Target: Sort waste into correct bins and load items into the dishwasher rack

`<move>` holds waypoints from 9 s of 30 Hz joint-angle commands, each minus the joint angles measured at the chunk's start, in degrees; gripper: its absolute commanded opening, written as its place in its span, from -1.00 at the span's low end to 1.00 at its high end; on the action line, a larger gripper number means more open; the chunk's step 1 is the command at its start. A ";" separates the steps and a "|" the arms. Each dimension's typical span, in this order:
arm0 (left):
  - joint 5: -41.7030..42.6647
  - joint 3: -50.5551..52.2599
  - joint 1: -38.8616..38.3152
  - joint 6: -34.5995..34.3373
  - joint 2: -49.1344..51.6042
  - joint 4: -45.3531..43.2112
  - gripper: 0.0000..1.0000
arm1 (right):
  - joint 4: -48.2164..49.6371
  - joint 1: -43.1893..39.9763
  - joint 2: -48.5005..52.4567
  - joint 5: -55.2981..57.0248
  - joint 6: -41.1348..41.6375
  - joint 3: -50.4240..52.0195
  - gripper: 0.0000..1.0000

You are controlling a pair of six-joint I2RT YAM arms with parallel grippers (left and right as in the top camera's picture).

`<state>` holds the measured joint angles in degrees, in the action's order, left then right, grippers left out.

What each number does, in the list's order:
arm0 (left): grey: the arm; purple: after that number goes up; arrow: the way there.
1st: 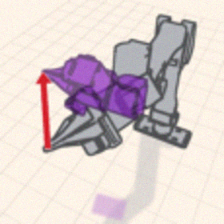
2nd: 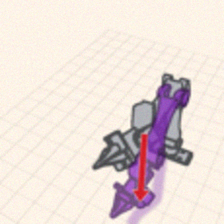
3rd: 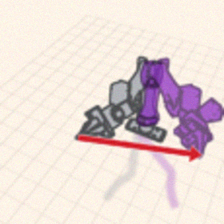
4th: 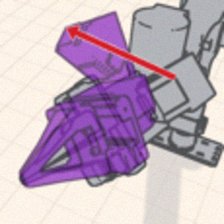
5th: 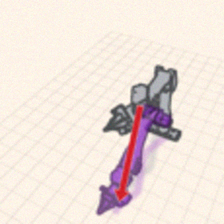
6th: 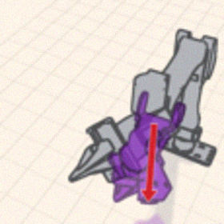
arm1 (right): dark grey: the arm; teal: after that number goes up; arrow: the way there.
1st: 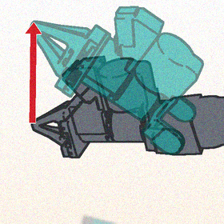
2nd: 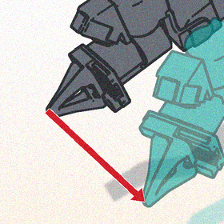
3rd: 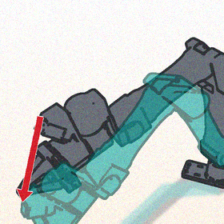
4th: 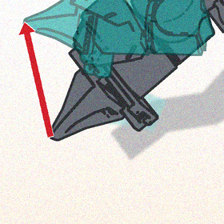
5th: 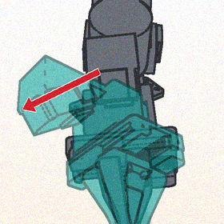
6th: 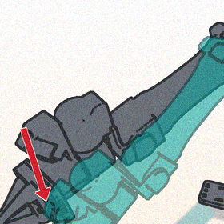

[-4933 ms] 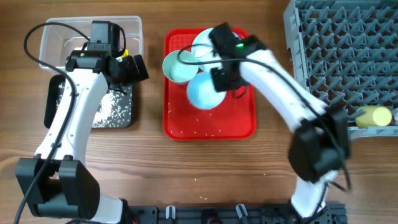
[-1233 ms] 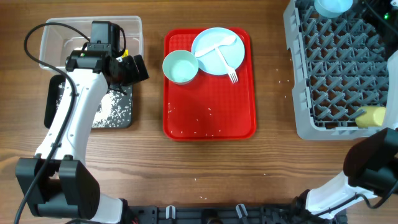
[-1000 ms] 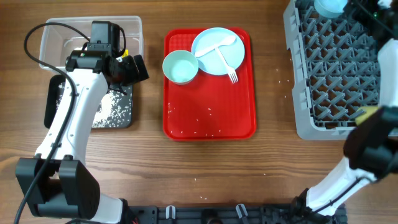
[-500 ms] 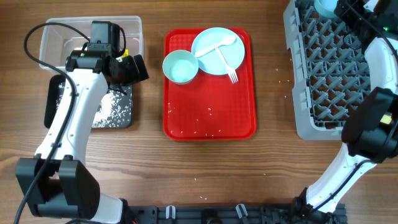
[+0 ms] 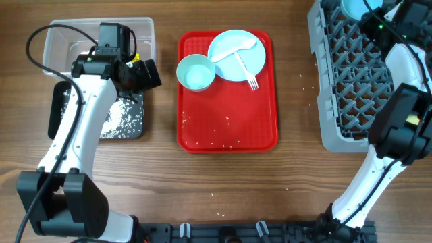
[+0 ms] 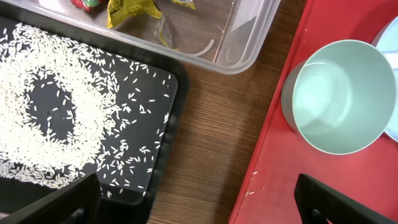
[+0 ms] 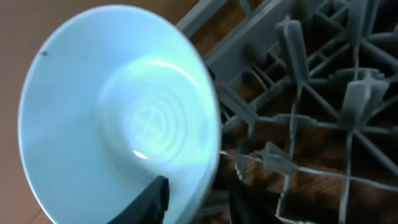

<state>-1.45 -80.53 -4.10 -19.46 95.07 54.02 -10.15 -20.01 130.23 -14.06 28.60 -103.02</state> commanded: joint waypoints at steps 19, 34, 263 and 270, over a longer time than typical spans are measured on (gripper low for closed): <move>-0.11 -0.04 0.31 -0.72 0.52 0.04 1.00 | -17.84 2.21 -17.86 29.00 -14.01 -0.59 -0.91; -0.11 -0.04 0.31 -0.72 0.52 0.04 1.00 | -3.89 21.33 -9.51 70.99 -51.65 -0.52 -0.91; -0.11 -0.04 0.31 -0.72 0.52 0.04 1.00 | 19.39 49.00 -27.30 77.50 -60.85 35.91 0.99; -0.11 -0.04 0.31 -0.72 0.52 0.04 1.00 | -4.74 55.67 -27.91 47.58 -32.22 29.14 0.83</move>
<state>-1.45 -80.53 -4.10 -19.49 95.07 54.04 -8.88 34.98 102.35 49.36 -20.58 -67.88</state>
